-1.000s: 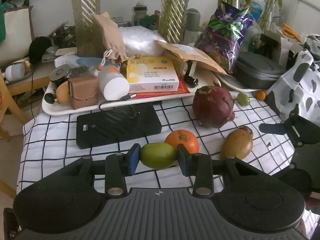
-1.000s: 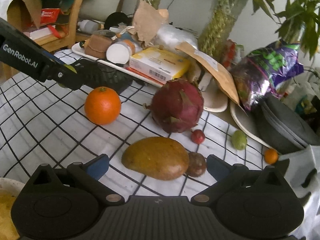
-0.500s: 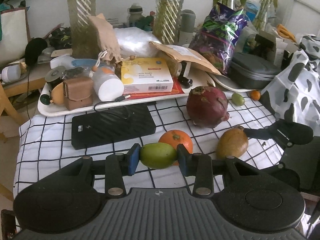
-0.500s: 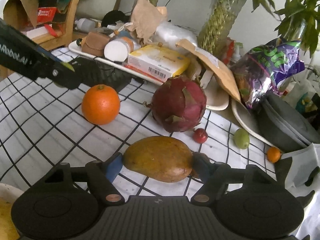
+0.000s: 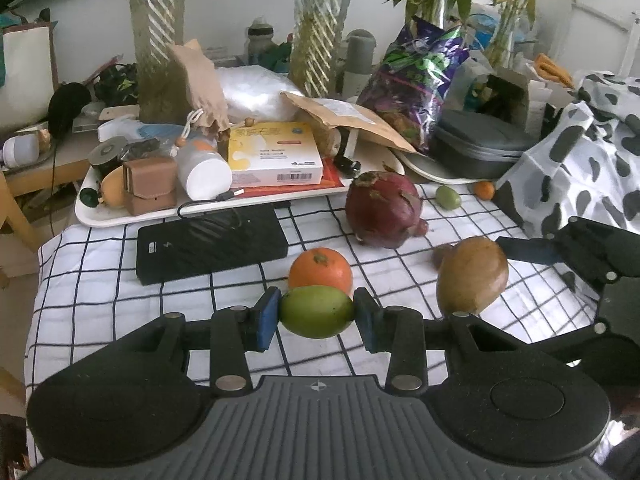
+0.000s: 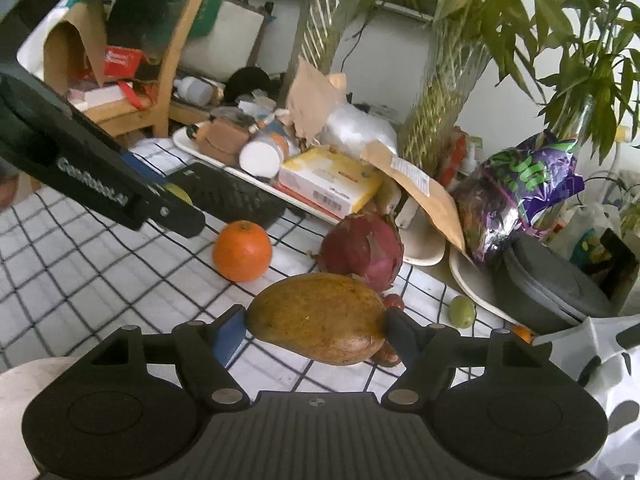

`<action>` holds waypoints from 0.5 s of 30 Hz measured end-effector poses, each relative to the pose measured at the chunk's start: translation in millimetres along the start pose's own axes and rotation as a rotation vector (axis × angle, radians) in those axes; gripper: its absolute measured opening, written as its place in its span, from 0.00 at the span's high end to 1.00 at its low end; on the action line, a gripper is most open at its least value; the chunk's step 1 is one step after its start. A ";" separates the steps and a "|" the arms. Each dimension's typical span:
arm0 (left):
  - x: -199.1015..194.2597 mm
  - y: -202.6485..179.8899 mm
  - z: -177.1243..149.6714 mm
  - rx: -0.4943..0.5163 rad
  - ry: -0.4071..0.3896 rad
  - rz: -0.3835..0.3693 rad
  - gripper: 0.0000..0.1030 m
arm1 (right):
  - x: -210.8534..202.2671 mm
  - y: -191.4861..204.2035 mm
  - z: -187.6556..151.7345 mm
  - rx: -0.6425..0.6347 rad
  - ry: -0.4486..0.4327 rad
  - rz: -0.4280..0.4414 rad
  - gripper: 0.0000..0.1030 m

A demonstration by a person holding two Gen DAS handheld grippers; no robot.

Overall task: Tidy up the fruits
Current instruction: 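Carry the lime and mango to the plate and release both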

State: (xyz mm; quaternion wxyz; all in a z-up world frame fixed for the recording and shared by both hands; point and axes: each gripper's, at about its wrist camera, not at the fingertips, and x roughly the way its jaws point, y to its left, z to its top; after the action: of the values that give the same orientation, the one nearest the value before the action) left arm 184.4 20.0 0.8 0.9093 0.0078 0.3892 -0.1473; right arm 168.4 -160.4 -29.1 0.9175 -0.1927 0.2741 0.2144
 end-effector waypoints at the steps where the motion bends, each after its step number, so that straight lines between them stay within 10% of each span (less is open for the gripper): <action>1: -3.0 -1.6 -2.2 0.001 -0.001 -0.003 0.63 | -4.6 0.7 -0.7 0.005 -0.004 0.002 0.26; 15: -47.3 -31.1 -41.4 0.044 -0.008 -0.051 0.63 | -69.0 -2.4 -22.1 0.154 0.000 0.068 0.26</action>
State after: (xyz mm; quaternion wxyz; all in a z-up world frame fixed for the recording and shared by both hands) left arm 115.7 8.0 8.6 0.9064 0.0173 0.3824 -0.1789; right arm 108.0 -192.7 -5.3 0.9218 -0.1122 0.2962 0.2235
